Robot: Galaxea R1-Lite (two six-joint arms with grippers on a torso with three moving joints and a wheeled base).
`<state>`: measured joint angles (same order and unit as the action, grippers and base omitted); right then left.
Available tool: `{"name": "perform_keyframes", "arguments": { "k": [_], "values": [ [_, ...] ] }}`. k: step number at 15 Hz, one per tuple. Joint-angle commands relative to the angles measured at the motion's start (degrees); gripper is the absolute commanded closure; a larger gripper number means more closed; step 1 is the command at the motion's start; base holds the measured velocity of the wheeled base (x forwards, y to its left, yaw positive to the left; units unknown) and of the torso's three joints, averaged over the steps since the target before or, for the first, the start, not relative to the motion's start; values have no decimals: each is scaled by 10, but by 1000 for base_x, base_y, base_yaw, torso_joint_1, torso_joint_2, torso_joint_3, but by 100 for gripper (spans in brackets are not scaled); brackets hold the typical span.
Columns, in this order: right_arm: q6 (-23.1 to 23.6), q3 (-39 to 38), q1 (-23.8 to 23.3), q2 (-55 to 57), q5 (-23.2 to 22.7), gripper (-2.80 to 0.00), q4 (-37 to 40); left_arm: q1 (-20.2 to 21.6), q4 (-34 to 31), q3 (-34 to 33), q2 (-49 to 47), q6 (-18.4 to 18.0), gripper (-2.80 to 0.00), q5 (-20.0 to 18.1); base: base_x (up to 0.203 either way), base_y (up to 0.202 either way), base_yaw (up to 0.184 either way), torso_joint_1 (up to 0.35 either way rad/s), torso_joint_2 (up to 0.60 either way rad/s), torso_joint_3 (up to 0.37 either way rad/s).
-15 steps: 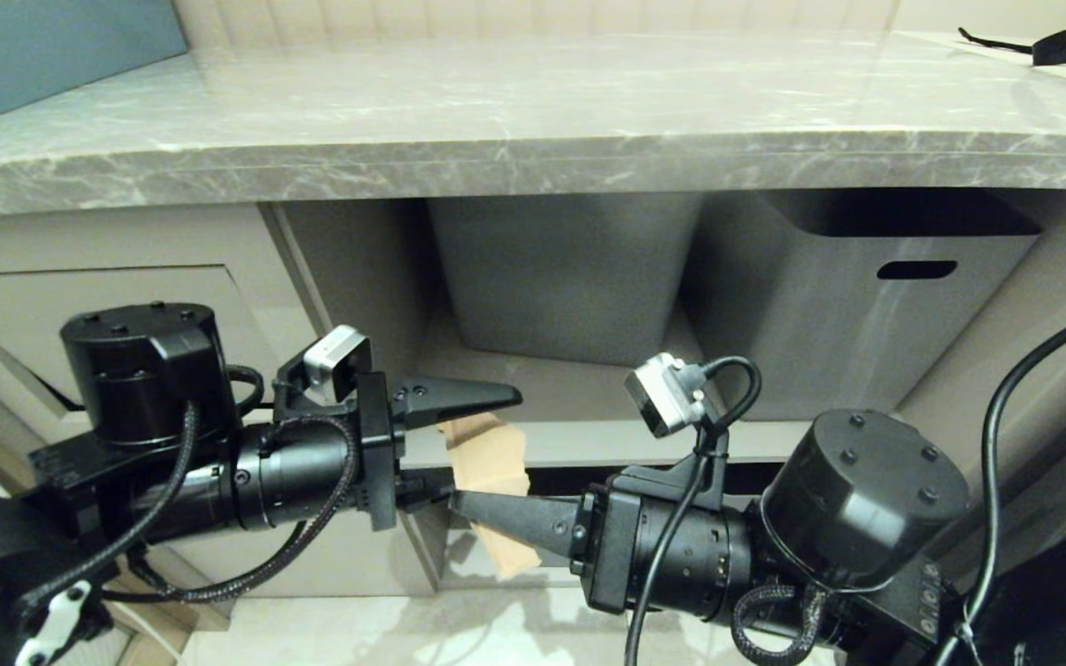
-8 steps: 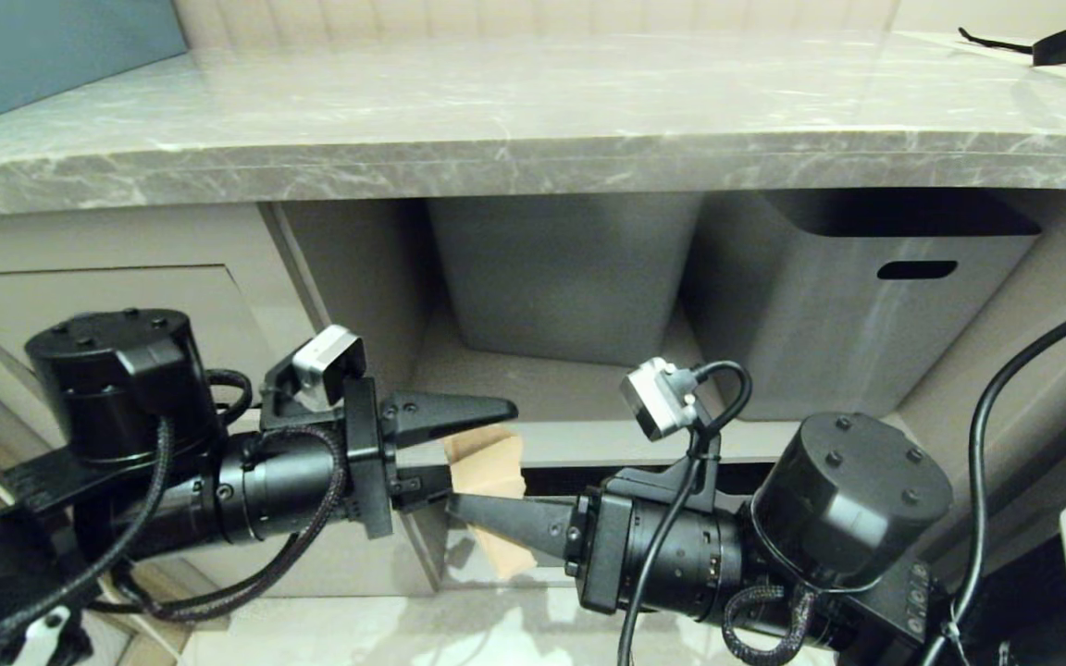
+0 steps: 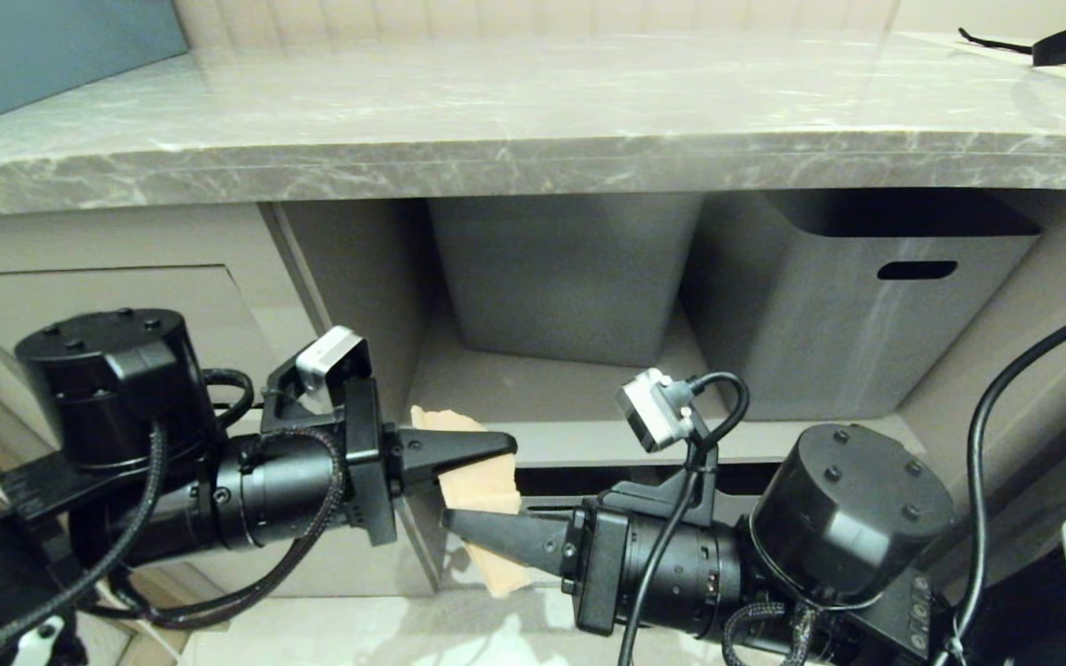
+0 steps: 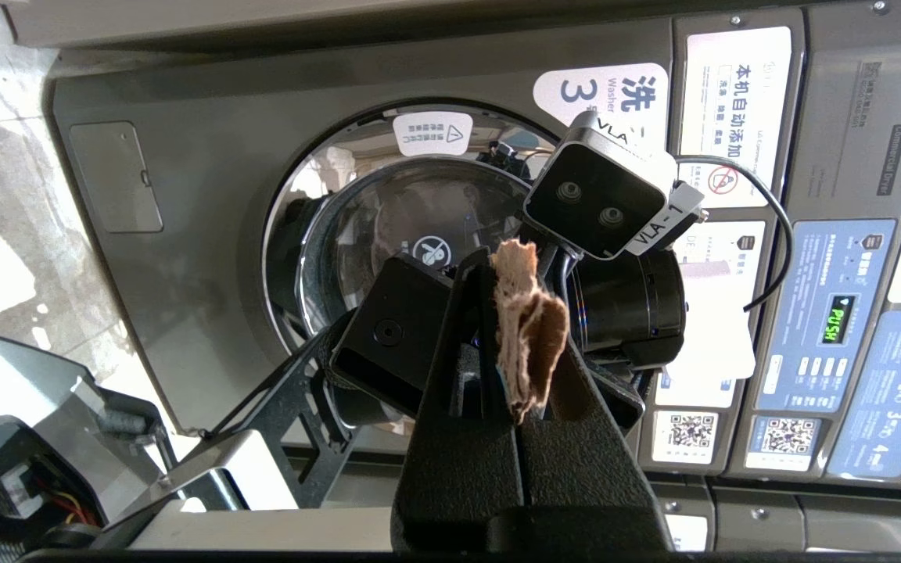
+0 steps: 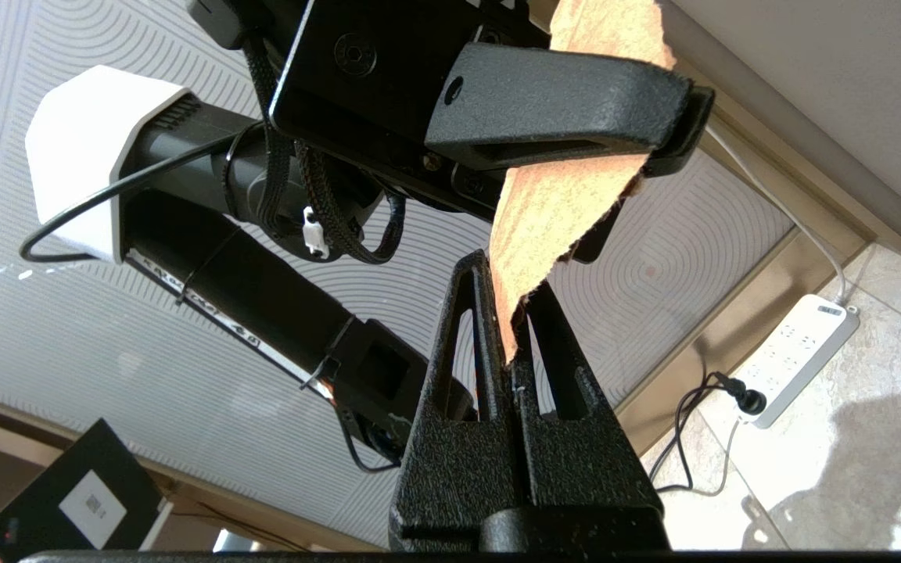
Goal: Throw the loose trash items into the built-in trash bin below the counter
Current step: Hand it to the other hand
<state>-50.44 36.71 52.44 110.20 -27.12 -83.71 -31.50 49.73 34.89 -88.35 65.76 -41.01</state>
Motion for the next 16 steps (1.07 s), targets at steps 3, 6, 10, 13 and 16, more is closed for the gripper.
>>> {"name": "perform_keyframes", "arguments": {
  "k": [3, 6, 10, 13, 16],
  "values": [
    [-11, -2, 1, -4, -1, 0, 0, -2, 3, -6, 16, 2, 0, -1, 0, 0, 0, 0, 0, 0],
    [-21, -11, 2, -14, -2, 0, 16, -2, 2, -8, 26, 1, 0, 0, 0, 0, 0, 0, 0, 0],
    [-28, -21, 1, -32, 0, -280, 17, -2, 1, -8, 28, -2, 0, 5, 0, 0, 0, 0, 0, 0],
    [-19, -55, -9, -73, 12, -280, 17, -2, -5, -16, 22, -52, 0, 46, 0, 0, 0, 0, 0, 0],
    [-14, -116, -59, -155, 49, -280, 17, -2, -5, -64, 19, -150, 0, 93, 0, 0, 0, 0, 0, 0]
  ]
}}
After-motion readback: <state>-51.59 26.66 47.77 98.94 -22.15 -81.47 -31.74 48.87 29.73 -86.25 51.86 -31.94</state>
